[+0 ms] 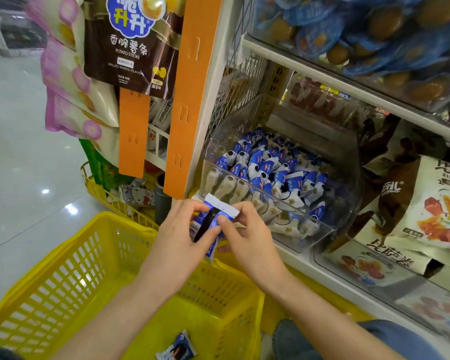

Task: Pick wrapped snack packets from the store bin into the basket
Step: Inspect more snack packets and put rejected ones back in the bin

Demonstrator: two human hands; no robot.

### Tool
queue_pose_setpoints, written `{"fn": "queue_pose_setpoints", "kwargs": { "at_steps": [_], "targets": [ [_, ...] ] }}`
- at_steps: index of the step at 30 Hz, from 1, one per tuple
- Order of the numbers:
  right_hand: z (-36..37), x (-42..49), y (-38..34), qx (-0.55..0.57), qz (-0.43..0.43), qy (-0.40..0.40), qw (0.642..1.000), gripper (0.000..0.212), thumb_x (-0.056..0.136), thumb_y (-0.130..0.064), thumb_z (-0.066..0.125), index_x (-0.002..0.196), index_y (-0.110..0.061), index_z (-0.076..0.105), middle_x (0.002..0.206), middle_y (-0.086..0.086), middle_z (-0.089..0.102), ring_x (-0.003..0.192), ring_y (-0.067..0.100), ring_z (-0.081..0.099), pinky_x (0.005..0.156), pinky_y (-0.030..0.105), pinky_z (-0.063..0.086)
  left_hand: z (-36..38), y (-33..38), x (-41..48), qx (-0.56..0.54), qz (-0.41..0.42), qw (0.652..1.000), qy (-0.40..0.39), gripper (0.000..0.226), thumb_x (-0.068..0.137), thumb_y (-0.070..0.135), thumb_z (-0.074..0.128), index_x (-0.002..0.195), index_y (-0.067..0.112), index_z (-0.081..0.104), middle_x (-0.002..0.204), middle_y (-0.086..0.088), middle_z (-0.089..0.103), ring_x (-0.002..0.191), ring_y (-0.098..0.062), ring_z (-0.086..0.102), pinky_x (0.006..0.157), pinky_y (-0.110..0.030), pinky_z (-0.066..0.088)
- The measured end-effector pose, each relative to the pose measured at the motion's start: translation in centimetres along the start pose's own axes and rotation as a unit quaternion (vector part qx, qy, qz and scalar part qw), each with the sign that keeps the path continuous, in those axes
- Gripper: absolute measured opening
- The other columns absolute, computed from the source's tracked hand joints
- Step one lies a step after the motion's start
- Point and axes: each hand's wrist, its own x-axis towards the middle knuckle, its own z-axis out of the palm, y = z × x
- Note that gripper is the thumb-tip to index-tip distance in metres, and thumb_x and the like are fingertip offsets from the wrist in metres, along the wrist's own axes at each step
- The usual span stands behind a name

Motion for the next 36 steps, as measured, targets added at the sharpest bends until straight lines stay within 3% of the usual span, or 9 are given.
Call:
{"fn": "queue_pose_setpoints", "kwargs": {
  "at_steps": [4, 10, 13, 18, 24, 28, 31, 34, 36],
  "targets": [
    [0.1, -0.6, -0.1, -0.048, -0.036, -0.008, 0.998, 0.003, 0.094, -0.029, 0.05, 0.094, -0.026, 0.048, 0.088, 0.003, 0.065, 0.08, 0.026, 0.064, 0.07, 0.052, 0.053, -0.2, -0.2, 0.3, 0.005, -0.003, 1.0, 0.005, 0.019, 0.082, 0.025, 0.067, 0.095, 0.029, 0.053, 0.098, 0.02, 0.052, 0.096, 0.01, 0.05, 0.072, -0.002, 0.04],
    [0.0, -0.9, 0.2, -0.169, -0.129, -0.005, 0.977, 0.008, 0.095, -0.026, 0.048, 0.095, -0.018, 0.047, 0.082, -0.001, 0.061, 0.074, 0.014, 0.06, 0.067, 0.042, 0.05, -0.6, 0.0, 0.2, -0.006, 0.005, 1.0, -0.015, 0.015, 0.089, 0.021, 0.059, 0.082, 0.032, 0.052, 0.078, 0.014, 0.062, 0.074, 0.003, 0.061, 0.057, -0.013, 0.048],
    [0.4, -0.9, -0.2, -0.107, -0.077, -0.026, 0.991, 0.003, 0.095, -0.026, 0.048, 0.096, -0.023, 0.048, 0.087, -0.002, 0.062, 0.079, 0.015, 0.062, 0.07, 0.043, 0.053, -0.6, -0.3, 0.0, 0.039, 0.018, 0.999, -0.006, 0.011, 0.092, 0.021, 0.053, 0.083, 0.024, 0.049, 0.073, 0.007, 0.059, 0.064, -0.009, 0.058, 0.053, -0.029, 0.048],
    [1.1, -0.5, -0.6, 0.075, 0.075, -0.102, 0.989, 0.023, 0.094, -0.028, 0.05, 0.113, -0.016, 0.047, 0.104, 0.002, 0.064, 0.075, 0.01, 0.065, 0.065, 0.029, 0.058, -0.5, -0.3, 0.0, 0.043, 0.016, 0.998, 0.031, 0.015, 0.091, 0.021, 0.054, 0.08, 0.028, 0.045, 0.072, 0.01, 0.059, 0.071, -0.002, 0.057, 0.054, -0.019, 0.044],
    [0.9, 0.3, -0.5, 0.075, 0.06, -0.11, 0.989, 0.013, 0.097, -0.02, 0.045, 0.109, -0.021, 0.049, 0.098, 0.004, 0.063, 0.08, 0.012, 0.061, 0.066, 0.024, 0.052, -0.8, -0.2, 0.5, -0.01, -0.036, 0.998, 0.047, 0.025, 0.09, 0.012, 0.056, 0.075, 0.031, 0.05, 0.072, 0.009, 0.064, 0.072, 0.002, 0.061, 0.054, -0.014, 0.047],
    [0.9, 0.4, -0.2, 0.057, 0.053, -0.095, 0.992, 0.013, 0.096, -0.022, 0.046, 0.109, -0.02, 0.05, 0.084, -0.007, 0.062, 0.067, -0.004, 0.057, 0.061, 0.016, 0.048, -0.5, -0.1, 0.8, -0.04, -0.078, 0.996, 0.033, 0.022, 0.09, 0.013, 0.058, 0.077, 0.03, 0.052, 0.078, 0.011, 0.064, 0.068, 0.003, 0.061, 0.054, -0.006, 0.042],
    [0.8, 0.8, 0.3, 0.009, 0.056, -0.049, 0.997, 0.012, 0.097, -0.026, 0.045, 0.103, -0.017, 0.049, 0.076, -0.005, 0.058, 0.064, 0.002, 0.055, 0.068, 0.03, 0.048, -0.1, -0.1, 0.5, -0.01, -0.094, 0.995, -0.03, 0.018, 0.087, 0.013, 0.061, 0.086, 0.028, 0.051, 0.082, 0.016, 0.059, 0.071, 0.004, 0.057, 0.055, -0.002, 0.04],
    [0.8, 1.1, 0.4, -0.004, 0.068, -0.046, 0.997, 0.019, 0.097, -0.025, 0.044, 0.111, -0.013, 0.048, 0.1, 0.011, 0.064, 0.09, 0.023, 0.062, 0.083, 0.041, 0.05, -0.2, -0.2, 0.3, 0.013, -0.091, 0.995, -0.048, 0.027, 0.085, 0.01, 0.062, 0.077, 0.033, 0.05, 0.074, 0.016, 0.059, 0.067, 0.002, 0.057, 0.055, -0.005, 0.042],
    [0.8, 1.1, 0.4, 0.001, 0.069, -0.059, 0.996, 0.017, 0.097, -0.025, 0.044, 0.112, -0.016, 0.047, 0.104, 0.01, 0.064, 0.088, 0.019, 0.062, 0.083, 0.041, 0.053, -0.5, -0.4, 0.4, 0.019, -0.089, 0.995, -0.044, 0.032, 0.083, 0.008, 0.062, 0.072, 0.035, 0.05, 0.072, 0.014, 0.06, 0.066, 0.001, 0.058, 0.056, -0.007, 0.044]
  ]
}}
